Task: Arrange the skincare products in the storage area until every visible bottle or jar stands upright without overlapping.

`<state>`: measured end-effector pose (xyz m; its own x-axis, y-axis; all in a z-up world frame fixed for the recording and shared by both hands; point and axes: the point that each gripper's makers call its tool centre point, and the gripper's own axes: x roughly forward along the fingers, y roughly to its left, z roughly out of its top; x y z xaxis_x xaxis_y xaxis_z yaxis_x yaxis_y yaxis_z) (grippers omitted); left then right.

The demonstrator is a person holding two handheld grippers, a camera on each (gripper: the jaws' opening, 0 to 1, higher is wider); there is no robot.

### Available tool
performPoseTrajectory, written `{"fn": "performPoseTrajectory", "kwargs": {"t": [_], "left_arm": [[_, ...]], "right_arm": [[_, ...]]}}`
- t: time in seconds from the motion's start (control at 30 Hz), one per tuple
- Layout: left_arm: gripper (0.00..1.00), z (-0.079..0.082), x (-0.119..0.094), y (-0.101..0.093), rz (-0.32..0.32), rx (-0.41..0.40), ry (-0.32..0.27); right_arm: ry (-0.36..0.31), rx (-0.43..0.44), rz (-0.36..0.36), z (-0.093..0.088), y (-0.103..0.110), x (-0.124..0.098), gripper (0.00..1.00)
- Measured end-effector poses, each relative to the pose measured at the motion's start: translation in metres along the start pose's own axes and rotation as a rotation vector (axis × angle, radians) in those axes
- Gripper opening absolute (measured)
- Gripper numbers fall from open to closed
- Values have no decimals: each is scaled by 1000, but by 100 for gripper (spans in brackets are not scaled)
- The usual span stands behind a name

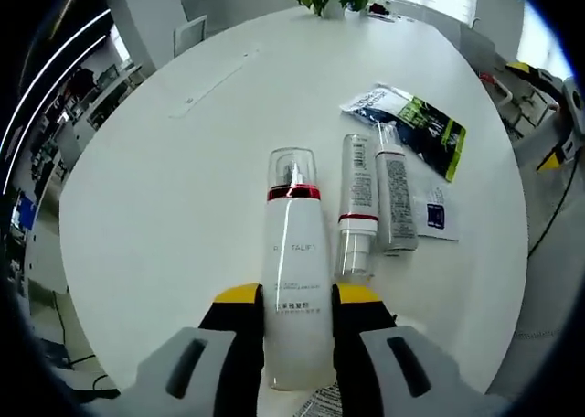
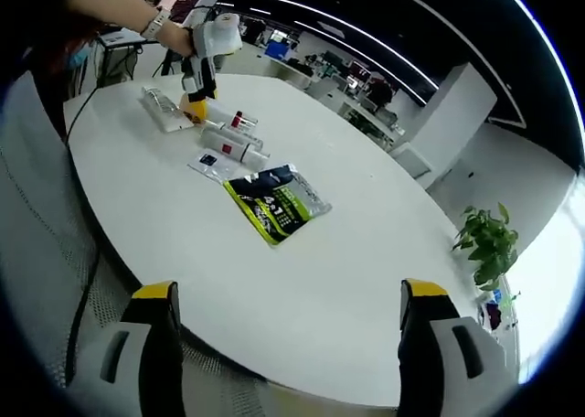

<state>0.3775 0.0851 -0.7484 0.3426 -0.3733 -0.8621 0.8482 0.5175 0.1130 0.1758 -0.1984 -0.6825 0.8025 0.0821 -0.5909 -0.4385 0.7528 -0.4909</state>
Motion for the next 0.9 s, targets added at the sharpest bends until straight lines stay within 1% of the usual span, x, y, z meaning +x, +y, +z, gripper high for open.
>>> {"fn": "performPoseTrajectory", "kwargs": {"t": [0.03,0.13,0.17,0.3,0.33,0.37,0.43,0.47,0.5,0.53,0.6,0.67,0.8,0.9], "left_arm": [[22,1,2,0,5,-6,-4],[22,0,-3,-2,3,-30,-11],[22,1,-4,-3,3,-30,-15],[22,3,-11,-5,6,-40,-29],[22,3,-10,-5,6,-48,-31],[22,3,-9,-4,7,-48,-31],[22,2,-8,-1,5,-57,-27],[22,2,-9,-1,-1,-70,-25],[22,3,-10,-2,-4,-78,-25],[22,3,-11,-3,-9,-85,-24],[22,4,-13,-4,-14,-89,-21],[22,3,-14,-5,-14,-94,-13],[23,2,-17,-5,-14,-109,-9],[23,0,-20,-7,-17,-122,-10]], "right_arm": [[-11,19,3,3,-2,0,99],[-48,68,10,13,-7,0,99],[-78,115,22,19,-8,0,99],[-147,235,58,36,-13,-1,98],[-176,279,74,43,-15,0,96],[-193,305,92,48,-14,0,93],[-265,477,192,66,-7,2,89],[-281,534,239,72,-2,4,88],[-302,582,271,78,1,5,89],[-332,633,323,86,6,9,90],[-347,670,398,97,14,13,88],[-360,684,445,107,22,18,86],[-379,689,481,120,28,27,83],[-408,748,522,131,29,30,76]]}}
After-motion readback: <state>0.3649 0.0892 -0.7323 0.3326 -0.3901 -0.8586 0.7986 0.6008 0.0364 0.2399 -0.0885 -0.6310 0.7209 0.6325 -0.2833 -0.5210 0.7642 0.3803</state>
